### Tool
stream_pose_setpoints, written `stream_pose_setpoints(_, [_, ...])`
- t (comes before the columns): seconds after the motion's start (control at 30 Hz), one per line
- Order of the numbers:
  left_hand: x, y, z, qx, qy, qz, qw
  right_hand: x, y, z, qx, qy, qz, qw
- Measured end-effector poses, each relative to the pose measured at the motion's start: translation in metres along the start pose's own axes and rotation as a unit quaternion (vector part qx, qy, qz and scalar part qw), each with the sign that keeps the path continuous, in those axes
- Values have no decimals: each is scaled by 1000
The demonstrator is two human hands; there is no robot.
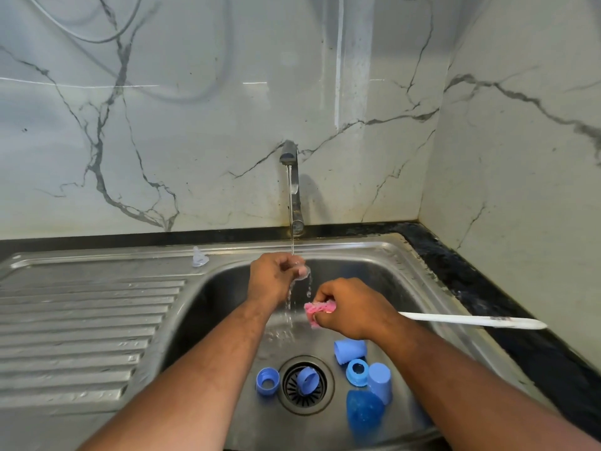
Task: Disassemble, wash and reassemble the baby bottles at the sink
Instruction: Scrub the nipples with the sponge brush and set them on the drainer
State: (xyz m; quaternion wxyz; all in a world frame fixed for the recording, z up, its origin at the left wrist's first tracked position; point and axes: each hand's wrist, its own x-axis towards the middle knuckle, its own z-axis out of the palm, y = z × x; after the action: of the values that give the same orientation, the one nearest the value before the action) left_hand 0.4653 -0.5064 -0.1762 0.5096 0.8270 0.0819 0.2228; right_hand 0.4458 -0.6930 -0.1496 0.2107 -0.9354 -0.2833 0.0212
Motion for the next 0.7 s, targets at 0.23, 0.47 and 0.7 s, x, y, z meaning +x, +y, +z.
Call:
stream_pose_setpoints(0.23, [-5, -4, -40, 61, -6, -32, 998, 0, -2, 0, 1, -5, 0, 1000])
stream_pose_setpoints(0.47, [10, -17, -135, 123, 116, -52, 984, 2, -3, 4, 8, -9, 0, 1000])
stream_pose_setpoints(0.7, [19, -41, -169, 189, 150, -64, 968, 2, -1, 5, 4, -10, -6, 1000])
